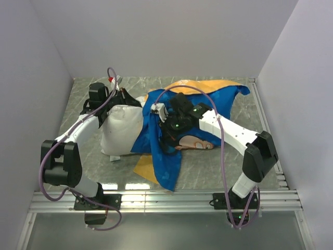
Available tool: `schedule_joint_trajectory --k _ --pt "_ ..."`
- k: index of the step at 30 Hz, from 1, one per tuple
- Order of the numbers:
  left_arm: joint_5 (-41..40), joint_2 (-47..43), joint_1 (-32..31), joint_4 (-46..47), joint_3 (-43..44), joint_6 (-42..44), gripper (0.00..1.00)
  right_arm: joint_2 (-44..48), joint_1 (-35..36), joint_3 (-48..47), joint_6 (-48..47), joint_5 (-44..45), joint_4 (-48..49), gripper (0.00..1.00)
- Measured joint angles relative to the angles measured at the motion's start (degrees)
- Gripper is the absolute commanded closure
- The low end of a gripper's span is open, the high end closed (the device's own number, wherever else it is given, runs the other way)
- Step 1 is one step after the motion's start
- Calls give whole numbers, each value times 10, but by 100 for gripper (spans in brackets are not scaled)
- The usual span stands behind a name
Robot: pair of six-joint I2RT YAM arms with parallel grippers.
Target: Put the pillow into the pillowcase
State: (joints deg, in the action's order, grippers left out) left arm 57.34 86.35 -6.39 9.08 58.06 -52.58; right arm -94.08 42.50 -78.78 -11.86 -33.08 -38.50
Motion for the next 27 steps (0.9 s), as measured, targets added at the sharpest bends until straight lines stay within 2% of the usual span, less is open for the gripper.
schedule_joint_trajectory --k 4,6,11,12,13,15,16,17,18,19,22,25,27 --pt "-14 2 -9 -28 35 29 100 -27 -9 -74 0 16 -48 100" --pt "-19 16 -7 -62 97 58 99 -34 -16 -109 1 23 -52 100" --pt "-17 40 -6 -122 234 133 100 -7 -21 -122 7 44 -4 100" --pt "-17 35 -6 -135 245 158 99 7 -20 -111 7 51 14 96" --pt "-18 28 -7 -149 249 182 99 23 -18 -97 6 57 24 90" --pt "-26 4 -14 -202 245 261 99 59 -4 -60 -2 64 32 70" --pt "-31 -8 -21 -235 241 302 99 79 11 -42 -5 62 34 51" --pt "-42 -22 -33 -273 231 350 99 96 27 -28 -10 58 32 45" --pt "-57 -38 -51 -304 214 405 99 118 47 -8 -19 53 30 32" --pt "-72 -56 -72 -336 193 458 99 145 67 17 -25 43 25 2" --pt "-132 -108 -146 -392 107 595 99 228 86 84 -65 15 -35 1" --pt "-179 -159 -222 -394 25 704 100 311 -4 145 -98 24 -66 0" --pt "-198 -184 -252 -387 -4 746 100 367 -87 159 -120 53 -91 0"
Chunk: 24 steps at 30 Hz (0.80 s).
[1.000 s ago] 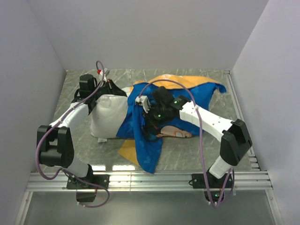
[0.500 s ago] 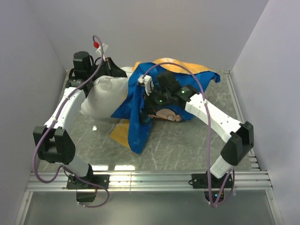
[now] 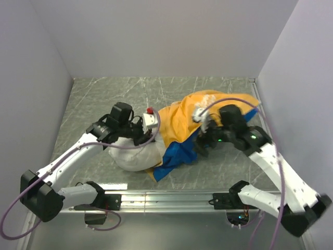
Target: Put the pillow into the pillowcase
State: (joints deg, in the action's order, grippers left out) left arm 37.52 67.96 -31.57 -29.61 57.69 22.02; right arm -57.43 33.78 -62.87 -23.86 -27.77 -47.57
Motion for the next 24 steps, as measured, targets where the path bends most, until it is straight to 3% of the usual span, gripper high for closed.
schedule_joint_trajectory --k 1,4,5,6,8,11,14,19,22,24 --pt "-12 -10 -17 4 -11 18 100 30 -27 -4 -8 20 -2 0" --pt "-66 -19 -84 20 -31 61 82 86 -43 -65 -13 73 0 0" --pt "-86 -17 -106 22 -35 69 72 90 -43 -90 -10 91 15 0" --pt "-104 -13 -127 21 -38 77 55 96 -47 -114 -6 108 37 0" --pt "-132 -7 -170 7 -41 87 40 98 -53 -135 4 134 76 0" --pt "-149 -7 -187 -44 -30 75 1 71 -56 -120 24 155 103 0" --pt "-129 -5 -138 -116 34 44 1 -11 -56 -90 36 149 96 1" --pt "-54 66 82 -176 239 7 1 -189 -50 -6 28 128 76 5" --pt "-10 153 188 -196 349 5 1 -201 -23 34 2 131 78 6" --pt "15 221 223 -233 418 23 1 -180 -2 47 -19 137 85 6"
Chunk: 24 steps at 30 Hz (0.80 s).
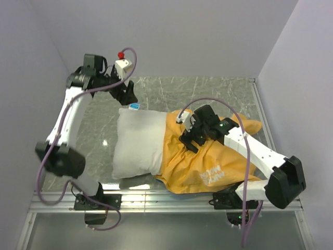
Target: Put the pillow into the pillowcase
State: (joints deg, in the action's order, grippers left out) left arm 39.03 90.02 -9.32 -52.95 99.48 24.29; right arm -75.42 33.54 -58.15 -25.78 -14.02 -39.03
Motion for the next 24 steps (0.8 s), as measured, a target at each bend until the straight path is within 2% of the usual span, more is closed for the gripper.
schedule_joint_trajectory --k 4,9,11,14,19,20,22,23,24 --pt "58 162 15 -61 130 41 1 45 47 49 -47 48 43 6" --pt "127 282 -1 -137 189 75 1 57 98 108 -88 124 106 6" --pt "160 304 -11 -166 174 87 1 57 103 116 -98 140 122 6" --pt "203 310 -29 -193 104 103 1 55 106 124 -108 156 140 7" --pt "255 310 -56 -200 16 120 1 50 110 125 -123 174 143 7" --pt "268 310 -62 -202 3 120 4 49 110 125 -125 177 142 7" --pt "286 310 -72 -207 -6 115 43 47 111 125 -129 187 140 6" --pt "292 310 -77 -209 -6 112 70 46 111 125 -130 192 139 6" --pt "301 310 -83 -210 -5 107 83 45 111 124 -131 197 138 5"
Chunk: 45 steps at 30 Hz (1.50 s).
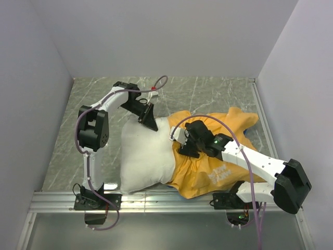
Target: Put the pillow into the pillowcase
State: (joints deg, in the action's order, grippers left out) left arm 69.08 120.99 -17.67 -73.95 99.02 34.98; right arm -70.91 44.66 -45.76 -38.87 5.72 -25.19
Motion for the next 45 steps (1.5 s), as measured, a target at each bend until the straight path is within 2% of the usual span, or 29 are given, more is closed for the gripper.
schedule_joint_trajectory --k 1,2,5,7,9,10,13,16,19,23,26,28,31,35,37,39,40,41,42,45 --pt "4 0 -5 -7 7 -2 96 0 0 -1 0 7 0 5" --pt "6 0 -10 -14 23 -7 100 0 1 -3 0 14 0 4" --pt "-15 3 -11 -31 116 -26 100 -8 1 -21 0 42 0 2" --pt "-33 0 -3 -3 195 -54 100 -26 -7 -48 1 69 5 2" --pt "-65 -30 7 49 224 -78 100 -43 -25 -91 6 83 13 2" --pt "-92 -58 10 82 210 -85 100 -51 -35 -116 10 85 21 1" --pt "-172 -183 10 159 118 -82 100 -52 -59 -174 19 78 46 0" --pt "-257 -338 -36 212 -2 -47 100 -18 -69 -195 22 59 58 0" --pt "-355 -519 -138 305 -188 -13 100 54 -76 -195 38 29 32 0" --pt "-473 -676 -250 361 -407 35 100 190 -92 -185 81 -14 10 0" --pt "-579 -712 -314 414 -512 76 100 261 -97 -199 121 -30 -13 0" --pt "-642 -713 -356 448 -542 96 100 276 -98 -225 144 -39 -23 0" --pt "-678 -687 -393 469 -529 95 100 253 -108 -241 170 -63 -37 0" --pt "-685 -637 -394 479 -489 70 98 176 -122 -222 195 -133 -84 0" --pt "-678 -627 -385 480 -482 46 90 137 -124 -201 204 -164 -100 0" --pt "-672 -616 -377 478 -474 15 57 74 -124 -186 214 -189 -114 2" --pt "-667 -608 -370 474 -467 -3 44 36 -124 -184 217 -195 -122 4" --pt "-652 -598 -356 467 -456 -35 25 0 -124 -185 218 -201 -127 6" --pt "-633 -589 -334 461 -446 -61 17 -40 -124 -188 220 -205 -129 8" --pt "-554 -561 -217 438 -411 -154 2 -139 -125 -189 226 -220 -122 10"
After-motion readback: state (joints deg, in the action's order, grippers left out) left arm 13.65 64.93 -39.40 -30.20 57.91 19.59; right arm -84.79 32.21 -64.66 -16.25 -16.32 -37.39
